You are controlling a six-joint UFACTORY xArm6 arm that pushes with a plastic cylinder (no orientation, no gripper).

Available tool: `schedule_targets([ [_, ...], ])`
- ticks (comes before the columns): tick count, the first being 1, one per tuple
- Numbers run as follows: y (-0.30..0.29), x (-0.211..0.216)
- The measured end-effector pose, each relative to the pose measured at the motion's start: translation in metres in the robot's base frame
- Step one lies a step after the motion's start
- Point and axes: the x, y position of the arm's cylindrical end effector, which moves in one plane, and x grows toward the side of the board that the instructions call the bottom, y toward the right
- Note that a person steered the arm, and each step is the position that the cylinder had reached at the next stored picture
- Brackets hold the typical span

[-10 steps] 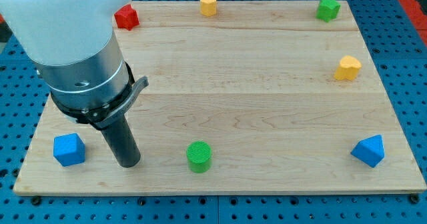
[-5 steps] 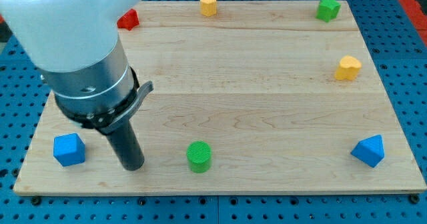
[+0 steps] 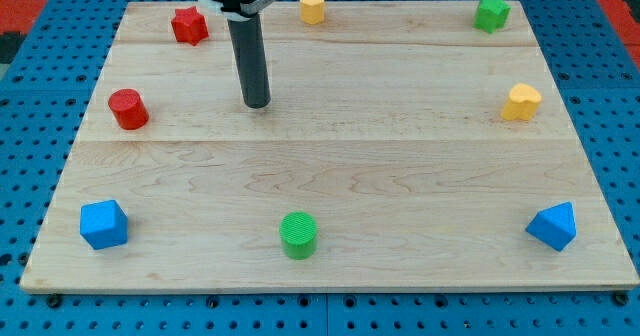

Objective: Push the yellow hexagon to the top right of the red star

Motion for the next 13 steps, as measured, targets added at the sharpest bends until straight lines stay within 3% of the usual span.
schedule_targets([
  [5, 0.005, 0.006],
  [6, 0.068, -0.025],
  [7, 0.133, -0.088],
  [9, 0.178, -0.130],
  [11, 0.113, -0.171],
  [13, 0.114, -0.193],
])
